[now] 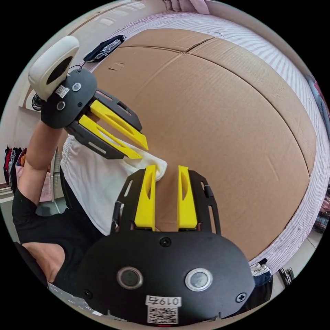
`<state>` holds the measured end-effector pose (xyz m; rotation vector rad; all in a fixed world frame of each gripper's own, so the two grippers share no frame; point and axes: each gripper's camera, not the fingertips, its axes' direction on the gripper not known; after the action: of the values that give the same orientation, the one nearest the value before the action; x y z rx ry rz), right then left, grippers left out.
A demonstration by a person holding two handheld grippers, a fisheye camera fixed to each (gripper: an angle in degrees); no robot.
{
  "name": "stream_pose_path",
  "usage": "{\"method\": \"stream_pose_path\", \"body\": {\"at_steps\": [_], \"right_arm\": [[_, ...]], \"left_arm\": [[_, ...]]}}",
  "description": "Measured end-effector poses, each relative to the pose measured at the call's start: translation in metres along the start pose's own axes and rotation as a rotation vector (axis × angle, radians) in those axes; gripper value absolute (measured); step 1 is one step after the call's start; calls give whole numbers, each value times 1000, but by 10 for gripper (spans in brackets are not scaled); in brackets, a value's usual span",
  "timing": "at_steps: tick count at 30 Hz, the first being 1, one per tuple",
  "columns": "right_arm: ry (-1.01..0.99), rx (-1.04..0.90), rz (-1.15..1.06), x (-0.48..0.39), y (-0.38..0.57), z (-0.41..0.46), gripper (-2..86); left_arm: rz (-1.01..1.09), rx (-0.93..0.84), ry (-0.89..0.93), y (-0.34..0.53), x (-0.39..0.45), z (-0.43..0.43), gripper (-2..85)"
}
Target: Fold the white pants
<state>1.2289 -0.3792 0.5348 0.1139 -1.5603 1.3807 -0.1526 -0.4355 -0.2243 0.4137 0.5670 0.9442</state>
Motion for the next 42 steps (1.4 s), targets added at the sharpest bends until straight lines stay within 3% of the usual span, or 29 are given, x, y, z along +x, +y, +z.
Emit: {"method": "stream_pose_path", "body": {"at_steps": [7, 17, 25, 33, 42], "right_arm": [[-34, -24, -48, -1, -17, 6, 46], [354, -126, -66, -44, -53, 6, 31], [187, -62, -74, 20, -62, -24, 46], [56, 36, -13, 97, -72, -99, 65], [38, -263, 84, 175, -149, -109, 101]], "left_arm": [[32, -51, 15, -42, -4, 23, 8], [16, -73, -25, -85, -10, 40, 8], [-49, 13, 42, -87, -25, 51, 11], [-47, 113, -25, -82, -15, 35, 9], [-18, 84, -56, -82, -5, 58, 7]]}}
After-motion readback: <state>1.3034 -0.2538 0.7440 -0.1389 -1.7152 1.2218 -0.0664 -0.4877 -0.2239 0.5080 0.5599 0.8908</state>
